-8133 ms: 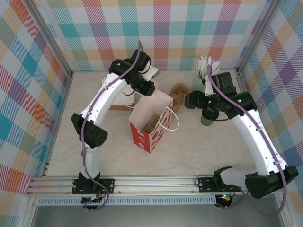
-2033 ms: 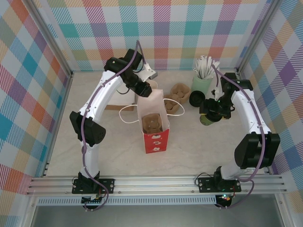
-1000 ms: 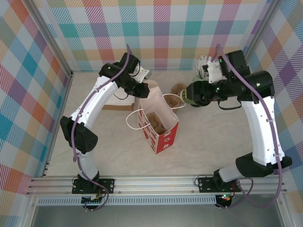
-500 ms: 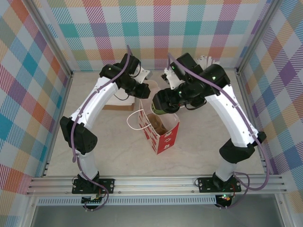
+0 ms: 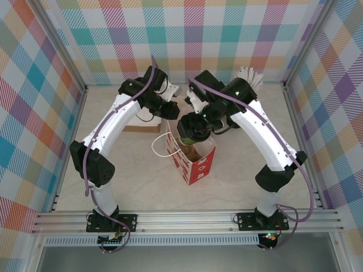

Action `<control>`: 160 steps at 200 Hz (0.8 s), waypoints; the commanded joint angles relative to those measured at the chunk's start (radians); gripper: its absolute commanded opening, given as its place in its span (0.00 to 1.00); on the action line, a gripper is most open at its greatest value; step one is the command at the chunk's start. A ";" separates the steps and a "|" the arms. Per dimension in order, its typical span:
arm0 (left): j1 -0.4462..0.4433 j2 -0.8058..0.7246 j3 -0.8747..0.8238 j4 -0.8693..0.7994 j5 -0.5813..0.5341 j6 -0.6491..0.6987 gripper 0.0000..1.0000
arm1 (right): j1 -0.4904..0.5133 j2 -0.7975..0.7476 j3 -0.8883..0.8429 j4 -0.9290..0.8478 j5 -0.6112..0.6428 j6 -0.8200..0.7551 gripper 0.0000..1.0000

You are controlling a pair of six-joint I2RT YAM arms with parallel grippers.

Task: Pack the takeout coffee

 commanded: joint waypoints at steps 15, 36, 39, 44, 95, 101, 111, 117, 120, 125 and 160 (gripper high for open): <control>-0.008 -0.046 -0.025 0.014 0.030 0.008 0.14 | 0.019 0.037 0.023 -0.078 -0.005 0.009 0.82; -0.008 -0.051 -0.037 0.018 0.031 0.010 0.14 | 0.019 0.045 0.014 -0.078 -0.010 0.006 0.81; -0.008 -0.052 -0.039 0.019 0.031 0.010 0.14 | 0.019 0.045 0.012 -0.077 -0.009 0.004 0.81; -0.008 -0.053 -0.043 0.019 0.031 0.012 0.14 | 0.019 0.046 0.009 -0.076 -0.008 0.002 0.81; -0.008 -0.055 -0.059 0.028 0.040 0.020 0.15 | 0.017 0.041 -0.048 -0.066 -0.008 -0.016 0.80; -0.007 -0.054 -0.059 0.028 0.042 0.021 0.15 | 0.016 0.039 -0.058 -0.065 -0.009 -0.021 0.79; -0.008 -0.054 -0.059 0.028 0.042 0.022 0.14 | 0.013 0.038 -0.071 -0.065 -0.009 -0.024 0.79; -0.008 -0.052 -0.059 0.028 0.042 0.023 0.14 | 0.012 0.036 -0.076 -0.066 -0.008 -0.025 0.79; -0.008 -0.052 -0.059 0.027 0.042 0.024 0.15 | 0.010 0.037 -0.079 -0.067 -0.005 -0.026 0.79; -0.008 -0.052 -0.058 0.026 0.041 0.025 0.15 | 0.009 0.034 -0.083 -0.069 -0.002 -0.026 0.79; -0.007 -0.049 -0.063 0.026 0.039 0.027 0.15 | 0.000 0.031 -0.103 -0.085 0.031 -0.033 0.78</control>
